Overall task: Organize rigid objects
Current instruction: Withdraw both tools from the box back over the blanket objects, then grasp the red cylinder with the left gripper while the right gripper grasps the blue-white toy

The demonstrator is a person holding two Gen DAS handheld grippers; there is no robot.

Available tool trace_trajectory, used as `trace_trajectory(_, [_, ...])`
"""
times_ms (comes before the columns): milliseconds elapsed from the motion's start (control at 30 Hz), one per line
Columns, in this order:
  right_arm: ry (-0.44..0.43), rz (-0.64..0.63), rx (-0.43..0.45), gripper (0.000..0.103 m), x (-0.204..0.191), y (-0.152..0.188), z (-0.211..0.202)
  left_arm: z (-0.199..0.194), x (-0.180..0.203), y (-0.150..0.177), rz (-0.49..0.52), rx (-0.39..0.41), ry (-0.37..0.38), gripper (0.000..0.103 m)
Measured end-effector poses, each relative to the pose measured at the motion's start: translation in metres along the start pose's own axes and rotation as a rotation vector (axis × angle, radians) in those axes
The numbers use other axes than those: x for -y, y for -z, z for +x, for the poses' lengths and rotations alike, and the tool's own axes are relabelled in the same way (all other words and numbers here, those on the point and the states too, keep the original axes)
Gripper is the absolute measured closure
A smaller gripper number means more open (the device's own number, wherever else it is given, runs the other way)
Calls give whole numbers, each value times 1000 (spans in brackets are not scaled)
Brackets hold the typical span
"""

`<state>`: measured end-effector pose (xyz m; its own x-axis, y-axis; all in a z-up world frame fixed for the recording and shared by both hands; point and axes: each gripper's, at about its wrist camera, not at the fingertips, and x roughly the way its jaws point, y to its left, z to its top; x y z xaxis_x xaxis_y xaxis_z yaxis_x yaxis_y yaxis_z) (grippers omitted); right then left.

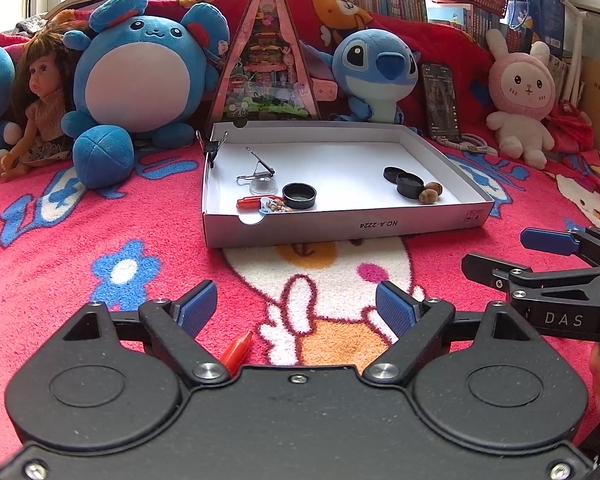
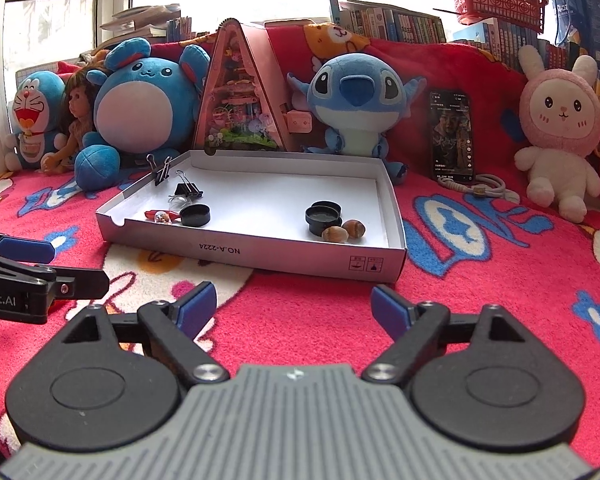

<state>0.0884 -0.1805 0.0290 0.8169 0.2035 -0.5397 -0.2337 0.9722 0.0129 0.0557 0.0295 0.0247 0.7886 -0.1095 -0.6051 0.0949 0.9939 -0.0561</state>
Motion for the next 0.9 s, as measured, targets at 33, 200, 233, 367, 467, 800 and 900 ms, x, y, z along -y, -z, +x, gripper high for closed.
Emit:
trace_trajectory(33, [3,-4,4,10,-2,3,-2,-1,0,3,3,1,-4,17])
trace_trajectory(200, [31,-29,29,2,-6,12,-10,-4,2,13,28,5,-24,16])
trace_trajectory(233, [35,-31,33,0,-6,14,-11,-5,3,15,33,5,-29,16])
trace_trajectory(367, [47,-32,37,0,-6,20,-16,-8,1,23,43,7,-43,15])
trace_trajectory(467, [62,-32,39,0,-6,27,-19,-10,-2,29,37,10,-54,15])
trace_trajectory(800, [114,-26,36,0,-5,49,-29,-14,-17,44,5,1,-104,14])
trace_trajectory(900, [133,-28,35,0,-4,53,-33,-14,-23,45,-26,-4,-97,17])
